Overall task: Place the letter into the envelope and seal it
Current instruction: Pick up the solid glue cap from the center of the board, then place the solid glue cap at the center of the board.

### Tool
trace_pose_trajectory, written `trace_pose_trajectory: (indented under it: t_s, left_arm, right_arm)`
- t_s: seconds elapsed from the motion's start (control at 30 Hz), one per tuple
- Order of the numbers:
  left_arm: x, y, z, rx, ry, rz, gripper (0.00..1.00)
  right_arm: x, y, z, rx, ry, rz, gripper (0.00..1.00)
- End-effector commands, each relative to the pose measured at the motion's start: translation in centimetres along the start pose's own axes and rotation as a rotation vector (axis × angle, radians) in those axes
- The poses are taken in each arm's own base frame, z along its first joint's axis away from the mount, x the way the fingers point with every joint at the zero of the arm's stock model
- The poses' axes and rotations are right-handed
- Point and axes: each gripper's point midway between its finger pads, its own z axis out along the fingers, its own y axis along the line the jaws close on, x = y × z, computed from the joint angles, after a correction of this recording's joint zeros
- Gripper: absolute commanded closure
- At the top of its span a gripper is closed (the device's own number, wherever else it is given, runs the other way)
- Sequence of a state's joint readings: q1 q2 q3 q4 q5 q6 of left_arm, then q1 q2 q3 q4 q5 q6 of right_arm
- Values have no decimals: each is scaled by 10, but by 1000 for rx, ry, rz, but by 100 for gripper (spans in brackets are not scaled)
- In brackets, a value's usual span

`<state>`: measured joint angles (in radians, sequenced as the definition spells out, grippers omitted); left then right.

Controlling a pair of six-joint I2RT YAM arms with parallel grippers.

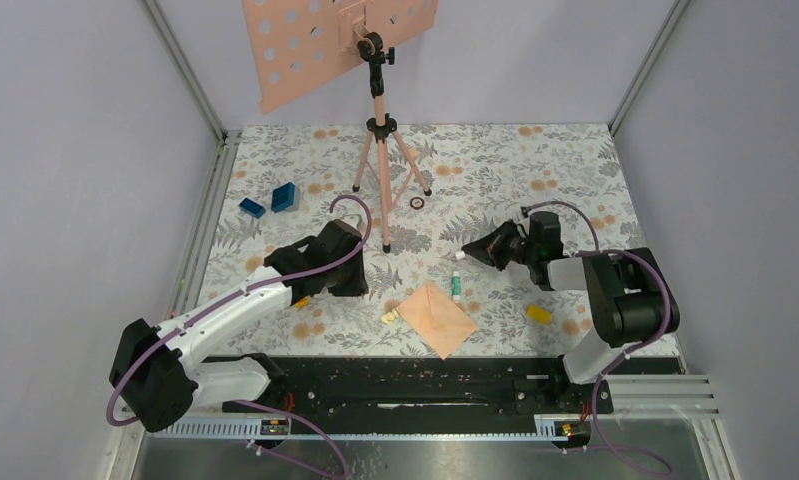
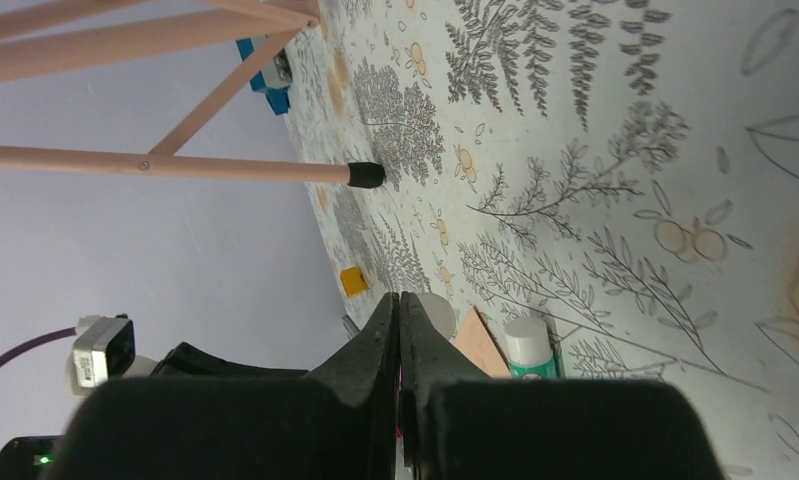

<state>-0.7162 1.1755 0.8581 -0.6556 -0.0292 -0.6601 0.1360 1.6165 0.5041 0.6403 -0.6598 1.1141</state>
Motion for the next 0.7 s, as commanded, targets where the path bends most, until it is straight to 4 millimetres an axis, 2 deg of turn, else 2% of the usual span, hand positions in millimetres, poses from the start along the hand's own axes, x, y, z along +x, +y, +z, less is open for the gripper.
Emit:
trace_pose_trajectory:
  t_s: [0.0, 0.27, 0.67]
  left_arm:
    - [-17, -9, -7, 21, -62, -6, 91]
    - [-11, -4, -4, 7, -50, -5, 91]
    - [-12, -3, 0, -5, -42, 2, 91]
  right_arm:
    - [4, 8, 16, -27, 64, -74, 100]
    - [-3, -3, 33, 32, 97, -58, 100]
    - [-2, -28, 29, 198, 127, -120, 97]
